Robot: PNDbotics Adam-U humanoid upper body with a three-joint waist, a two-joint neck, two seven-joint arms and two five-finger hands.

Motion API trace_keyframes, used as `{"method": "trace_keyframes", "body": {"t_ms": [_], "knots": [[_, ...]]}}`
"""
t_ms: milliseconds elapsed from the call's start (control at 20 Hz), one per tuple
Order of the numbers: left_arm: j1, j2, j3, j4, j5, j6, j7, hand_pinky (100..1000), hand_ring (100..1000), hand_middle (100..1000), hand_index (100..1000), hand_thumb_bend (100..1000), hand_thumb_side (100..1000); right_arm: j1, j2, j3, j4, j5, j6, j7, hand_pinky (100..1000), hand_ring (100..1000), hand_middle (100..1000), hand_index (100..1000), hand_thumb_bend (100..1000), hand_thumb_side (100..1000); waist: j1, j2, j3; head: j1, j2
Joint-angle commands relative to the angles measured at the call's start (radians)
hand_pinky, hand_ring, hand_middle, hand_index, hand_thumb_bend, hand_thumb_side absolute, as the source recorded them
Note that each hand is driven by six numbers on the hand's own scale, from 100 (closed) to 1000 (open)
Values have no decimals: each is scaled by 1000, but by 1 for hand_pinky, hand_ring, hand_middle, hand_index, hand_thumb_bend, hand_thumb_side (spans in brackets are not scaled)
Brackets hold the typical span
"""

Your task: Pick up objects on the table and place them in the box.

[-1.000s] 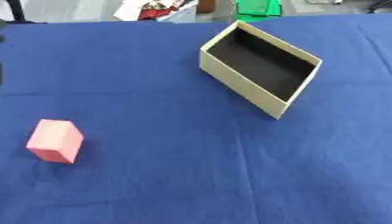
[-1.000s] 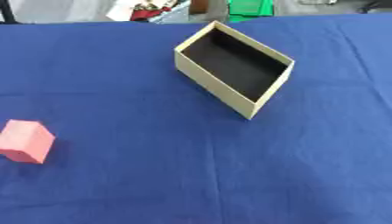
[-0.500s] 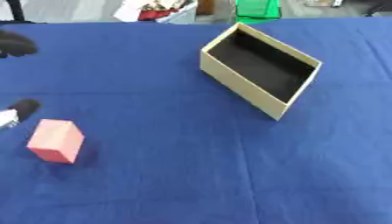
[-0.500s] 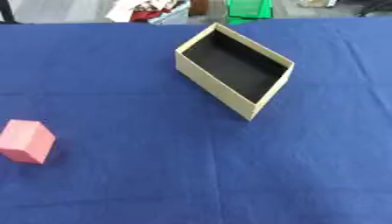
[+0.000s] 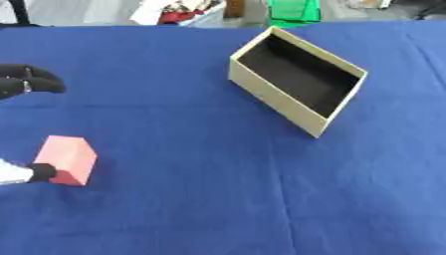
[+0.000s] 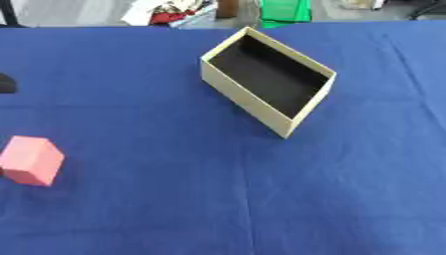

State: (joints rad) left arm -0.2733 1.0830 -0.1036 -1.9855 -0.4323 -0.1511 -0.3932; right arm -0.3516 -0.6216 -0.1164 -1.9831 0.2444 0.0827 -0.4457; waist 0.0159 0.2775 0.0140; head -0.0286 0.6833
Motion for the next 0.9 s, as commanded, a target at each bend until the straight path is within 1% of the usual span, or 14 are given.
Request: {"method": "trace_keyframes", "body": {"t_ms": [50,100,200,300,400,550,700,900], "knots": [[-13,41,0,-15,-17,14,-50,798,831,866,931,617,531,-10,-22,-5,-9,-1,-1,2,809,790,787,827,100,947,0,-19,-1,3,-14],[-14,39,-4,-15,-18,20,-65,799,833,869,940,599,518,-10,-22,-5,-9,-1,-1,2,809,790,787,828,100,947,0,-19,-2,4,-15],[-16,36,-11,-15,-8,37,-95,801,838,879,956,572,519,-10,-21,-4,-10,-1,0,3,809,789,787,827,100,948,0,-18,-3,5,-16],[-18,33,-15,-13,7,64,-126,796,835,880,958,547,509,-10,-21,-4,-9,-1,0,3,809,790,787,827,100,948,0,-17,-4,5,-17],[-25,30,-17,-11,21,94,-157,792,832,884,959,539,519,-10,-21,-4,-10,-1,1,4,809,790,787,827,100,949,0,-17,-5,6,-18],[-42,24,-26,3,38,130,-205,793,837,897,966,545,526,-11,-20,-3,-10,-1,1,4,809,790,787,827,100,949,1,-16,-6,8,-18],[-61,18,-29,29,48,158,-253,825,858,908,978,567,516,-10,-19,-3,-10,-1,1,5,809,790,787,827,100,949,2,-14,-8,10,-19],[-87,11,-36,63,36,169,-288,831,863,898,970,591,530,-9,-18,-3,-10,-2,2,5,809,790,787,827,100,950,2,-13,-10,12,-18]]}}
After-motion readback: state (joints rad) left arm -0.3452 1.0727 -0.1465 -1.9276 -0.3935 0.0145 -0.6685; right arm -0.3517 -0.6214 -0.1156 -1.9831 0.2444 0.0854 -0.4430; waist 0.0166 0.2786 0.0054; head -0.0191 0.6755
